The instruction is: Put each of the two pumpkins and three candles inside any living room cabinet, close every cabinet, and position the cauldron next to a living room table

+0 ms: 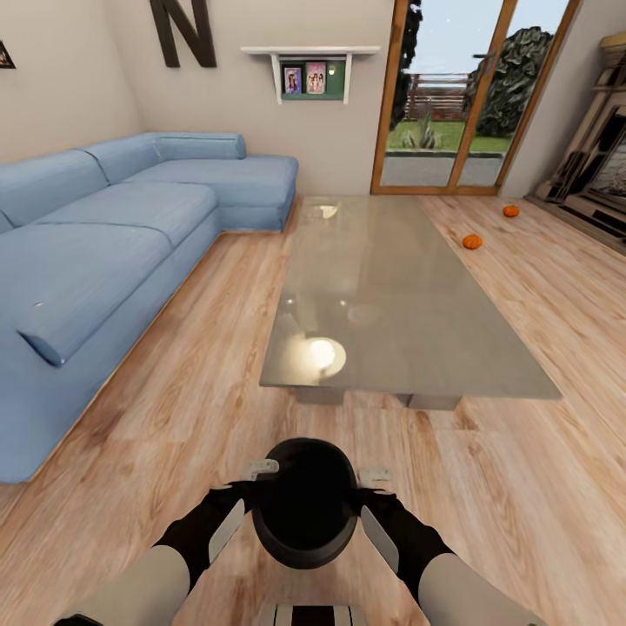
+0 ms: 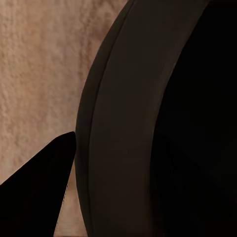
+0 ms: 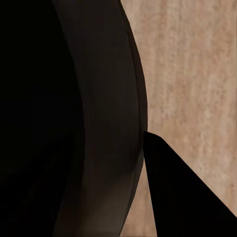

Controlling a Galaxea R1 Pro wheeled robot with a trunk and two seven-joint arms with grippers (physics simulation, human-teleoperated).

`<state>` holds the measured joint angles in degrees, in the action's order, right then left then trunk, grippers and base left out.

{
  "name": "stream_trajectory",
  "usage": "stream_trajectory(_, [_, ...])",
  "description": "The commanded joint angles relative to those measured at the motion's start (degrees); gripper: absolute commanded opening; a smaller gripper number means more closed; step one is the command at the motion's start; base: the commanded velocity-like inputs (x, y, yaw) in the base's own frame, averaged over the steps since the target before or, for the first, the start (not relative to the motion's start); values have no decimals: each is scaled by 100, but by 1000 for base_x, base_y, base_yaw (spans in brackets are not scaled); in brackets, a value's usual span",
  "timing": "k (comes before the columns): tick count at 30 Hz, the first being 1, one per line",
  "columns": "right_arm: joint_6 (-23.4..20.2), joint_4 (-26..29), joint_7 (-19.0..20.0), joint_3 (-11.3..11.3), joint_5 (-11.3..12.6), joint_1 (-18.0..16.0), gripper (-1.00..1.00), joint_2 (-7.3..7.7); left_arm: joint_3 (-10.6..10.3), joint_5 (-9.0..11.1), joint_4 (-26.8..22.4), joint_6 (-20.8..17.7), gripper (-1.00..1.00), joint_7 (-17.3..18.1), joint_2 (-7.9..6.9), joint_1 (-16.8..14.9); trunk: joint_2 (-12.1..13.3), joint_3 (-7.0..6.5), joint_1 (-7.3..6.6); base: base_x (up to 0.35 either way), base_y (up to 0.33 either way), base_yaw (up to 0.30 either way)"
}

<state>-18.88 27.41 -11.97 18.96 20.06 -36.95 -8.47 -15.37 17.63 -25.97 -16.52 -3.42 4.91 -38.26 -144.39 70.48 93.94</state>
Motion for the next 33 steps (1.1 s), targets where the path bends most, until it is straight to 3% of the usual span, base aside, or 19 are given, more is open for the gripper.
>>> stream_trajectory(1, [7,10,-7,108,236,-5,-100,12,-89,170,-22,-18,-100,-43,-95,-6,-2,4,0,208,0,0])
stream_trajectory(14, [5,10,-7,108,236,-5,-100,12,-89,170,-22,-18,-100,-40,-95,-6,-2,4,0,192,0,0])
stream_trajectory(33, [-2,10,-7,99,236,-5,-100,12,-89,166,-17,-18,-100,-44,-95,-6,-2,-50,0,36,0,-88])
